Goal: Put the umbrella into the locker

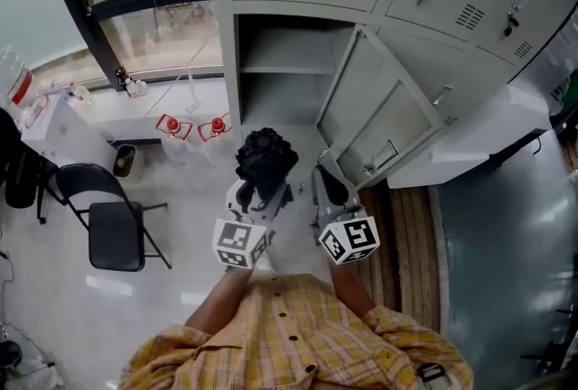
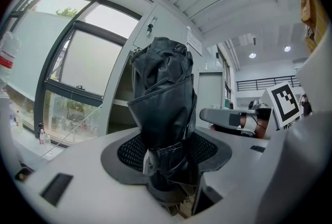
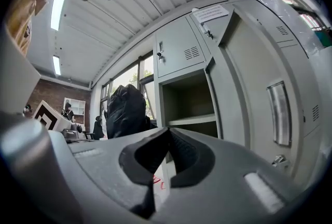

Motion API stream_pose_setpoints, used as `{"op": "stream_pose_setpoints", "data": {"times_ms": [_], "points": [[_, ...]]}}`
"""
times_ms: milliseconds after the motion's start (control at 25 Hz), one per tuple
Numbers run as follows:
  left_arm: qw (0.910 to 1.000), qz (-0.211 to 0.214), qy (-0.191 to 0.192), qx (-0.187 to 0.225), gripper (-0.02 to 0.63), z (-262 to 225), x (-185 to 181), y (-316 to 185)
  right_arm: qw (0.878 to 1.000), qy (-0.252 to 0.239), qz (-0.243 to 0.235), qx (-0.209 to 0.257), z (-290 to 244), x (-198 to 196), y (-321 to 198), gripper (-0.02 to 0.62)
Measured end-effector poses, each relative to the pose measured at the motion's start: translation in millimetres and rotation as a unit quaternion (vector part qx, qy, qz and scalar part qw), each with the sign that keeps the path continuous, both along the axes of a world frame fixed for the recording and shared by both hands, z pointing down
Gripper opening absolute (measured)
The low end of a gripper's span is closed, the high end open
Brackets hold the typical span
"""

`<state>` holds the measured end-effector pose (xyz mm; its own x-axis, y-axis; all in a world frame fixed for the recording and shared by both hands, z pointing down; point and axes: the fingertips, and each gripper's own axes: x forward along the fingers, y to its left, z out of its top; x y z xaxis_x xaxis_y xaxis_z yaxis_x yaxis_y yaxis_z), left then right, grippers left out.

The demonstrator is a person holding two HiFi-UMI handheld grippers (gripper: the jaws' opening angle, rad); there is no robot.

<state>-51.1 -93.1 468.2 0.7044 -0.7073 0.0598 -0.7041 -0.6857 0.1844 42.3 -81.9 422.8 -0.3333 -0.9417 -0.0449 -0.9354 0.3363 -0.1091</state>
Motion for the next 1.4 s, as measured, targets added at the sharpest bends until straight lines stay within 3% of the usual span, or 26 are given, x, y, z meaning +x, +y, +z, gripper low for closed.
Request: {"op": "stream_pose_setpoints", "data": {"times_ms": [640,1160,1400], "points": [[0.9993,-0.002,0.019,-0.032,0.232,14,-11,-58,1.0,0.016,-0.004,-0.024,7,-15,-65,-0.003],[0.9994,-0.024,0.003,-0.027,0.232,13,29,-96,0.999,0.022,-0.046,-0.006,5,13,-106,-0.003],[0.998,-0.042,0.007,-0.046,0.232,26,42,-116,0.997,0.022,-0.069,-0.007,18,25,-119,-0.003]]}}
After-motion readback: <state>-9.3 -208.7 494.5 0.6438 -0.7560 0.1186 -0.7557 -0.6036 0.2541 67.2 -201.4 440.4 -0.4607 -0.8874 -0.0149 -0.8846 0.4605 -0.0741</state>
